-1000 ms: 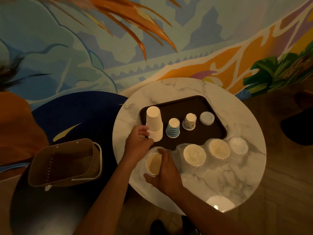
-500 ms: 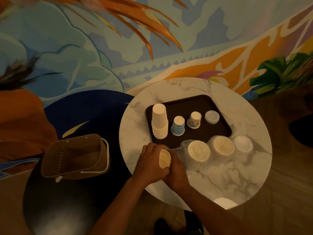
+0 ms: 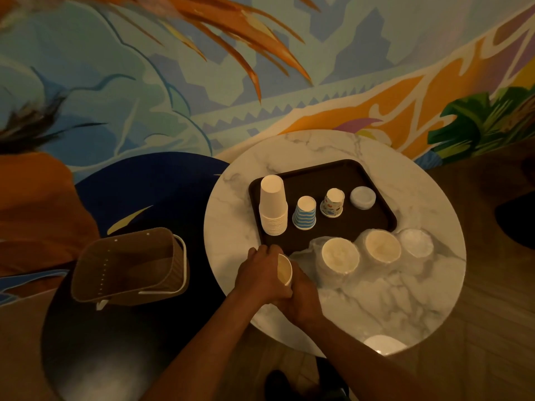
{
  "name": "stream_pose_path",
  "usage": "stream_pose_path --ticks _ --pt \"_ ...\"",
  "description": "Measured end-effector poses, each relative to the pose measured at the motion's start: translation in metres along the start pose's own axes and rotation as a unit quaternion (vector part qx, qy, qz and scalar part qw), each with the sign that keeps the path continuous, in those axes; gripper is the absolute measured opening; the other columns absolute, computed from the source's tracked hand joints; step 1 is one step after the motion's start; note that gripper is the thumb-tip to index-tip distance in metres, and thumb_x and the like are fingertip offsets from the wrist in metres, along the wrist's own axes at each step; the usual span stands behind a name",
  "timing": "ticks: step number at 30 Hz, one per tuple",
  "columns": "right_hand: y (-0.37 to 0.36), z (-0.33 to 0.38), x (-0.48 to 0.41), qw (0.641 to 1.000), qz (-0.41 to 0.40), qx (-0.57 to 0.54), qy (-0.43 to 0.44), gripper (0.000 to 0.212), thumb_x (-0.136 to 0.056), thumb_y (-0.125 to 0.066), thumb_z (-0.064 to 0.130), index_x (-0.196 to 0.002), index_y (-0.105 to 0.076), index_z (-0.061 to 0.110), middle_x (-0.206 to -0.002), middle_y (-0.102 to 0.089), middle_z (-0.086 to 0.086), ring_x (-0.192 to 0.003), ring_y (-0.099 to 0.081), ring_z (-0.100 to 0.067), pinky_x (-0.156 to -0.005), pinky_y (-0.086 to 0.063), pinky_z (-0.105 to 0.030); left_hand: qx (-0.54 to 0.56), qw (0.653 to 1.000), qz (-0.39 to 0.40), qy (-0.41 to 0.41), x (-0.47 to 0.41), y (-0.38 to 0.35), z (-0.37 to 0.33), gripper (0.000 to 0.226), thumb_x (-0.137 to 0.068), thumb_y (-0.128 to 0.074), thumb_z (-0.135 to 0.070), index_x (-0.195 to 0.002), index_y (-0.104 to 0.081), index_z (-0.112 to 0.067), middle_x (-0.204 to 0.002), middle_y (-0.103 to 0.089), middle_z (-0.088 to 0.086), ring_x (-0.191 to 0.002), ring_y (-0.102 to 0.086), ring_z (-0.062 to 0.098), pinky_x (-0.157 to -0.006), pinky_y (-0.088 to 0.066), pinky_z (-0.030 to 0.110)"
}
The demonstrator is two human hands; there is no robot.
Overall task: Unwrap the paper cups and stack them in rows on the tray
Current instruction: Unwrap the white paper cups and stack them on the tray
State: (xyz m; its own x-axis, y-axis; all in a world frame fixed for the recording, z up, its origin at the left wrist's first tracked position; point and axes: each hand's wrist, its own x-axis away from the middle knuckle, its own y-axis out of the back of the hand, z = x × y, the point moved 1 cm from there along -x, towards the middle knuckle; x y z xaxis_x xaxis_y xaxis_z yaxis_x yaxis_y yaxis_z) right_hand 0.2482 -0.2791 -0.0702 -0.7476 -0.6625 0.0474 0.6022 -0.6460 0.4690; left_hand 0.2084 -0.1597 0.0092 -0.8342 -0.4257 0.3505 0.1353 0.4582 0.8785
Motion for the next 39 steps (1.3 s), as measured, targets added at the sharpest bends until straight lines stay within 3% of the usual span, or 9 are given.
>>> stream_pose_path --ticks 7,10,14,20,23,28,30,35,39 --pt "-0.001 0.004 0.002 1.0 -0.006 0.004 -0.001 0.103 -0.067 -0.059 0.09 -0.14 -0.055 0.017 -0.135 -0.063 0.001 -0.121 -0.056 -0.009 -0.102 -0.047 -0.029 0.01 1.0 -0.028 -0.009 0.001 0.004 0.005 0.084 -0.06 -0.078 -0.063 -0.13 -0.041 -0.034 -0.127 -0.051 -0.007 -0.119 -0.047 0.018 -0.091 -0.053 0.037" --pt "-0.006 -0.003 0.001 0.999 0.011 0.025 -0.022 0.082 -0.074 -0.077 0.063 -0.139 -0.057 0.017 -0.135 -0.064 -0.002 -0.123 -0.06 -0.016 -0.104 -0.05 -0.037 0.03 0.999 -0.02 0.002 0.002 0.008 0.006 0.087 -0.059 -0.08 -0.061 -0.13 -0.04 -0.034 -0.128 -0.05 -0.008 -0.12 -0.047 0.017 -0.092 -0.053 0.035" --pt "-0.004 -0.004 -0.002 0.997 0.036 0.027 -0.067 0.061 -0.083 -0.067 0.067 -0.134 -0.053 0.038 -0.129 -0.064 0.006 -0.118 -0.062 -0.012 -0.1 -0.054 -0.043 0.106 0.994 -0.007 0.033 0.005 0.031 0.007 0.09 -0.056 -0.086 -0.058 -0.129 -0.038 -0.038 -0.127 -0.045 -0.007 -0.118 -0.047 0.015 -0.088 -0.051 0.032" --pt "-0.002 -0.008 -0.006 0.992 0.027 0.1 -0.073 0.068 -0.087 -0.077 0.036 -0.145 -0.047 0.017 -0.143 -0.057 -0.001 -0.132 -0.053 -0.019 -0.112 -0.04 -0.032 0.267 0.961 -0.024 0.065 0.019 0.102 0.014 0.074 -0.067 -0.09 -0.036 -0.126 -0.047 -0.036 -0.118 -0.051 -0.011 -0.106 -0.053 0.012 -0.077 -0.049 0.027" --pt "0.001 -0.003 -0.006 0.987 0.053 0.13 -0.08 0.066 -0.088 -0.076 0.041 -0.143 -0.049 0.016 -0.143 -0.057 -0.002 -0.131 -0.054 -0.02 -0.111 -0.04 -0.029 0.492 0.866 -0.025 0.085 0.035 0.136 0.022 0.06 -0.074 -0.085 -0.017 -0.124 -0.054 -0.028 -0.125 -0.055 0.001 -0.109 -0.059 0.021 -0.078 -0.056 0.034" --pt "0.001 0.0 -0.003 0.98 0.071 0.175 -0.065 0.056 -0.092 -0.068 0.048 -0.138 -0.054 0.018 -0.14 -0.057 -0.001 -0.129 -0.054 -0.017 -0.106 -0.033 -0.019 0.83 0.558 -0.007 0.023 0.054 0.152 0.031 0.051 -0.08 -0.068 -0.018 -0.13 -0.059 -0.011 -0.123 -0.071 0.016 -0.116 -0.067 0.037 -0.099 -0.054 0.056" --pt "0.001 -0.001 -0.003 0.974 0.081 0.206 -0.052 0.059 -0.094 -0.063 0.054 -0.14 -0.052 0.02 -0.142 -0.055 -0.001 -0.129 -0.053 -0.017 -0.108 -0.036 -0.022 0.868 0.495 -0.006 0.027 0.053 0.149 0.029 0.054 -0.084 -0.067 -0.027 -0.135 -0.055 -0.012 -0.125 -0.07 0.019 -0.116 -0.067 0.039 -0.101 -0.052 0.057" --pt "0.003 0.009 -0.002 0.963 0.096 0.248 -0.055 0.062 -0.098 -0.047 0.062 -0.143 -0.051 0.02 -0.144 -0.054 -0.004 -0.127 -0.054 -0.021 -0.108 -0.043 -0.035 0.857 0.514 0.001 0.012 0.037 0.146 0.014 0.09 -0.056 -0.094 -0.025 -0.136 -0.056 -0.009 -0.129 -0.067 0.02 -0.12 -0.066 0.035 -0.1 -0.052 0.056" --pt "0.012 0.024 0.0 0.96 0.125 0.238 -0.072 0.068 -0.1 -0.032 0.069 -0.143 -0.051 0.021 -0.148 -0.051 -0.005 -0.132 -0.05 -0.023 -0.114 -0.036 -0.04 0.777 0.625 -0.079 0.018 0.014 0.161 0.001 0.073 -0.067 -0.087 -0.019 -0.134 -0.058 -0.013 -0.129 -0.069 0.011 -0.121 -0.066 0.025 -0.095 -0.057 0.041"
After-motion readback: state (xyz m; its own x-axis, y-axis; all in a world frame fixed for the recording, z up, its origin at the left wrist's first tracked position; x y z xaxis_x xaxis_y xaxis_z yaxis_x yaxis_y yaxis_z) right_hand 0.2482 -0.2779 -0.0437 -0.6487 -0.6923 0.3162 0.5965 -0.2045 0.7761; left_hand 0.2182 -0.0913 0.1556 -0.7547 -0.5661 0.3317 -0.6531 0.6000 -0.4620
